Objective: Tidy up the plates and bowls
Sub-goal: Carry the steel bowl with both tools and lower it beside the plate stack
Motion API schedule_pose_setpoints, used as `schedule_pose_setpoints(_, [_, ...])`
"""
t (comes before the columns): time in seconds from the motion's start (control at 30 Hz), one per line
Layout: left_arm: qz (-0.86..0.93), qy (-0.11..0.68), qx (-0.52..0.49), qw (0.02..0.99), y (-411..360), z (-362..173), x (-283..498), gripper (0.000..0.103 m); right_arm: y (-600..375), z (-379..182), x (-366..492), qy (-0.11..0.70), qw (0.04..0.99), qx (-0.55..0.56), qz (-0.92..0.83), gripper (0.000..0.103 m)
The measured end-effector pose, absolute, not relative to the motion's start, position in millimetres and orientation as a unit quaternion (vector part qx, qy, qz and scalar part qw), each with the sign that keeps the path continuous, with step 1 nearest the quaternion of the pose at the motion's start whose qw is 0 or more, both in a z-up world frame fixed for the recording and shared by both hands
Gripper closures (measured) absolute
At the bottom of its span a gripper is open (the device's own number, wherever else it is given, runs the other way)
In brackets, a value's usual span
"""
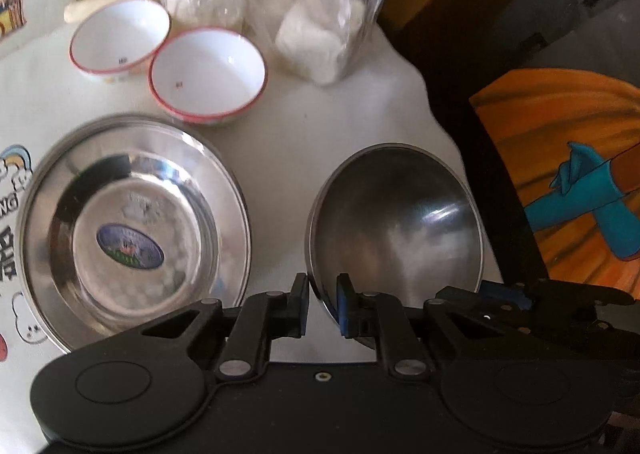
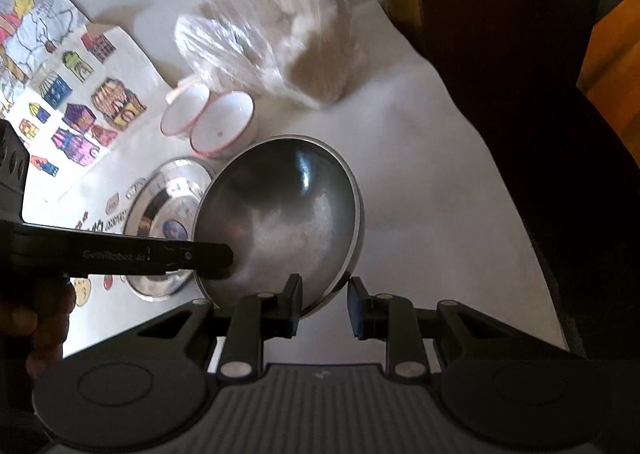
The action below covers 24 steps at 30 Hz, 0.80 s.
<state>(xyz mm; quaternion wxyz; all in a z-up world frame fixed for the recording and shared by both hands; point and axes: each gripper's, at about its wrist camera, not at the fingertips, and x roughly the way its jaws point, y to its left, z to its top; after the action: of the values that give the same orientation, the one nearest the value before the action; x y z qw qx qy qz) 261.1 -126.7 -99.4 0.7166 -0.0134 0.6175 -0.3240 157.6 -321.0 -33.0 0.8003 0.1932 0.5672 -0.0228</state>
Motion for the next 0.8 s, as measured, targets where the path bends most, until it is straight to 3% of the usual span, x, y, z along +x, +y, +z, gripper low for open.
schedule_pose_setpoints(0.8, [-0.289,0.649,-0.004,0.704,-124.4,-117.3,257.5,0.088,-317.7,-59.0,165.1,0.615,0.762,0.201,0.0,0.076])
